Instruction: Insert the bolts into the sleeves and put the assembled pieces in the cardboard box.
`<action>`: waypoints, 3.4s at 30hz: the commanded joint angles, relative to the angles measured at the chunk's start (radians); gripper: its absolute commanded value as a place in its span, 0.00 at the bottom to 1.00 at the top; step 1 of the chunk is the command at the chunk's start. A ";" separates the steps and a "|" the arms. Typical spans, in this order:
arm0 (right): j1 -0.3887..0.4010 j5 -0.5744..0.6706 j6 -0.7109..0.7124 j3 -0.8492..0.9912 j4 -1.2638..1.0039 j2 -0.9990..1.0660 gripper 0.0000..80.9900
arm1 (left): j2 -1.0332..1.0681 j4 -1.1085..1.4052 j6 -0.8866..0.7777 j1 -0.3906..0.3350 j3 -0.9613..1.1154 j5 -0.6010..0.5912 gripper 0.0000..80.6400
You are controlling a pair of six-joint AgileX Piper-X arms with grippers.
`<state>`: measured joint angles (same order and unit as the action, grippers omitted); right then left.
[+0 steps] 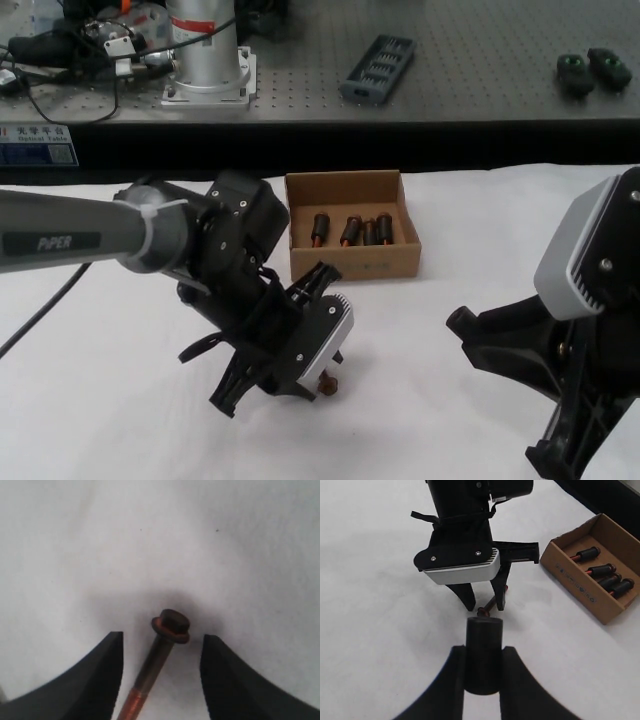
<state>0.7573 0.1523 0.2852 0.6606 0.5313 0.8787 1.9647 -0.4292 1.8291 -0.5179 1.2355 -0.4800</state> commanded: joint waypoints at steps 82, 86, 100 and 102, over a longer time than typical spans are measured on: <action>0.002 0.128 -0.478 0.005 -0.582 0.206 0.02 | -0.887 0.968 -2.660 0.057 -0.460 0.028 0.01; 0.002 0.164 -0.495 0.016 -0.614 0.235 0.02 | -0.887 0.977 -2.646 0.057 -0.483 -0.050 0.01; 0.002 0.304 -0.521 0.069 -0.642 0.267 0.02 | -0.887 0.864 -2.609 0.134 -0.483 -0.235 0.01; 0.002 0.326 -0.545 0.073 -0.674 0.275 0.02 | -0.887 0.864 -2.597 0.134 -0.483 -0.240 0.01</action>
<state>0.7573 0.4323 -0.2270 0.7168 -0.1003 1.1455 1.0863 0.4211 -0.8041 -0.3878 0.7452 -0.6898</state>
